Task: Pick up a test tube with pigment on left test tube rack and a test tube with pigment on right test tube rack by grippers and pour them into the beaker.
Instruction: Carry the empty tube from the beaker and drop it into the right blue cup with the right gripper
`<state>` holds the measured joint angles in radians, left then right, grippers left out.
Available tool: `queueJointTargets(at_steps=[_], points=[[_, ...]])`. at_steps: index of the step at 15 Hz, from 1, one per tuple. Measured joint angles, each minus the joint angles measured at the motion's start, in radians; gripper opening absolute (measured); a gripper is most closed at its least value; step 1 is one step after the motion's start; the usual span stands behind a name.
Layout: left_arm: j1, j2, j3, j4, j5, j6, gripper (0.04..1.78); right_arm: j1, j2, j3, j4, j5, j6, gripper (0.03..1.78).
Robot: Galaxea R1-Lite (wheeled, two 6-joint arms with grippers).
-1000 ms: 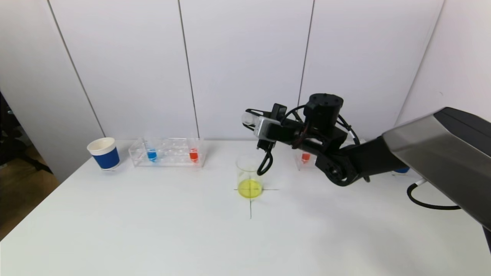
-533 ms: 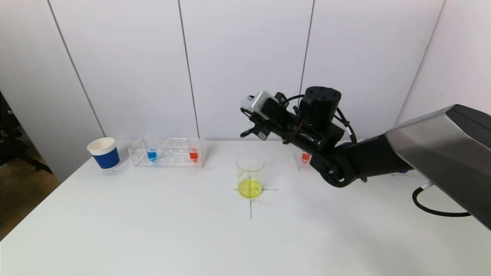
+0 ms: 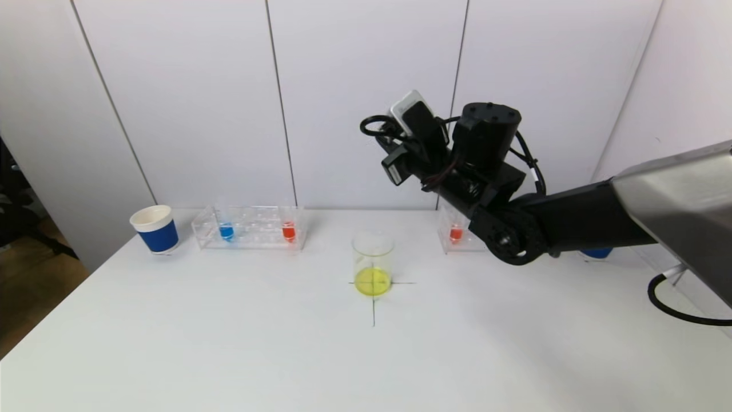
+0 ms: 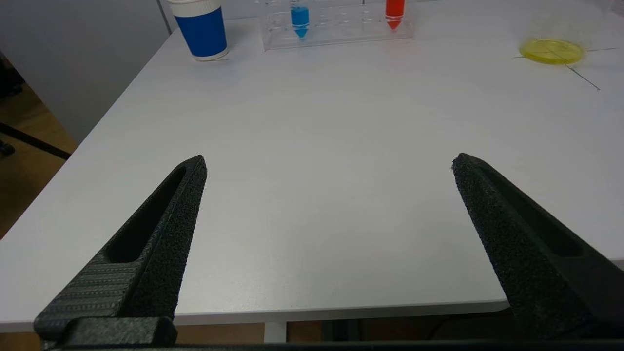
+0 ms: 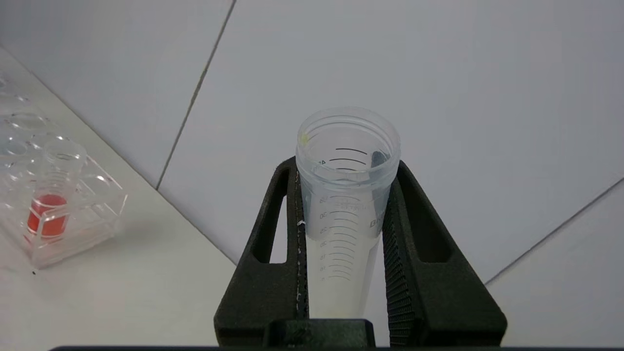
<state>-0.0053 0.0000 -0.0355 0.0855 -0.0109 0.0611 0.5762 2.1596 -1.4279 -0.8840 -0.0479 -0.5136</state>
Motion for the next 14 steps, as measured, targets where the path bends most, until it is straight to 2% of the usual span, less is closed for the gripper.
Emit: queueJointTargets(at_steps=[2, 6, 8, 11, 14], points=[[0.0, 0.0, 0.0, 0.0, 0.0, 0.0, 1.76, -0.008, -0.023, -0.002, 0.026, -0.031, 0.034, 0.5], [0.0, 0.0, 0.0, 0.0, 0.0, 0.0, 1.76, -0.043, -0.072, -0.002, 0.072, -0.041, 0.1, 0.5], [0.0, 0.0, 0.0, 0.0, 0.0, 0.0, 1.76, -0.067, -0.106, -0.001, 0.129, -0.058, 0.143, 0.5], [0.0, 0.0, 0.0, 0.0, 0.0, 0.0, 1.76, -0.107, -0.163, -0.001, 0.232, -0.086, 0.244, 0.5], [0.001, 0.0, 0.0, 0.0, 0.0, 0.0, 1.76, -0.173, -0.21, -0.002, 0.299, -0.093, 0.296, 0.5]])
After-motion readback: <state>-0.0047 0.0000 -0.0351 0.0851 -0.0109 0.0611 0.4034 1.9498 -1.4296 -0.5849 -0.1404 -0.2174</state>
